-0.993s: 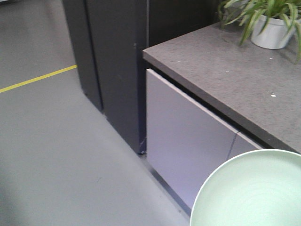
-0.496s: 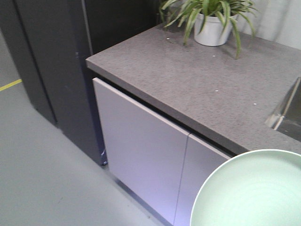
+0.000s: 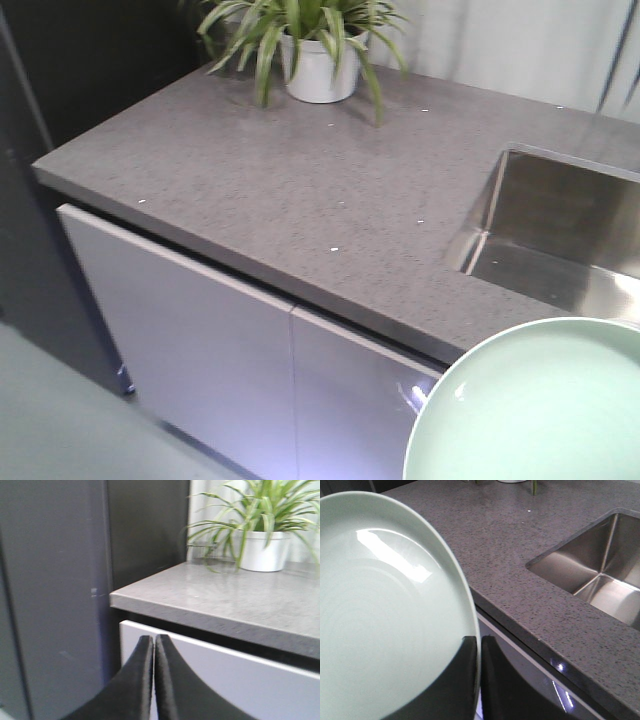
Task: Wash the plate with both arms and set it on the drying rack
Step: 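Hold the plate in the right gripper while the base drives to the sink, then reach the left gripper toward the faucet handle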
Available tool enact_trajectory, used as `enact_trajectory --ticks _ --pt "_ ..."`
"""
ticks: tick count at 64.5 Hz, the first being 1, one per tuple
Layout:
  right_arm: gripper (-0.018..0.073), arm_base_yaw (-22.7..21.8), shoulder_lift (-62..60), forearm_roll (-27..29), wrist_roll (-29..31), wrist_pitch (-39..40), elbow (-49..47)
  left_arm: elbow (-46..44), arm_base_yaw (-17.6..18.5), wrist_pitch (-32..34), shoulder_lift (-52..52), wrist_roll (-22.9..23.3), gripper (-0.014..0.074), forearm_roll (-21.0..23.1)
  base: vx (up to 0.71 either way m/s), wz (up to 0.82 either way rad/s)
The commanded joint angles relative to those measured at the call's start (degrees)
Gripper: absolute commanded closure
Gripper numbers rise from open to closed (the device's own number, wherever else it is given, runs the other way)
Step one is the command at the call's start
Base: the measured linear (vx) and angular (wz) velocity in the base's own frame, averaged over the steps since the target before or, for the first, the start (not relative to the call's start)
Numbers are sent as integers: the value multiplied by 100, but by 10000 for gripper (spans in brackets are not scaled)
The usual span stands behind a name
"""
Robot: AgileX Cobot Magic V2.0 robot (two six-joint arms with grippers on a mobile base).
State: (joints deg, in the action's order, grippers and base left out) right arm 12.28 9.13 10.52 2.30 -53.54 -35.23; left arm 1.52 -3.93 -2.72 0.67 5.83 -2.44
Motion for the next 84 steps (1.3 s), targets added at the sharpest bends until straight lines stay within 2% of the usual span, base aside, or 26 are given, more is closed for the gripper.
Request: enact_trajectory --ticks 1,84 --pt "564 -17 78 28 1 428 -132 86 -6 424 88 52 602 26 10 -40" --pt "564 -17 78 28 1 428 -132 86 -6 424 88 52 602 26 8 -32"
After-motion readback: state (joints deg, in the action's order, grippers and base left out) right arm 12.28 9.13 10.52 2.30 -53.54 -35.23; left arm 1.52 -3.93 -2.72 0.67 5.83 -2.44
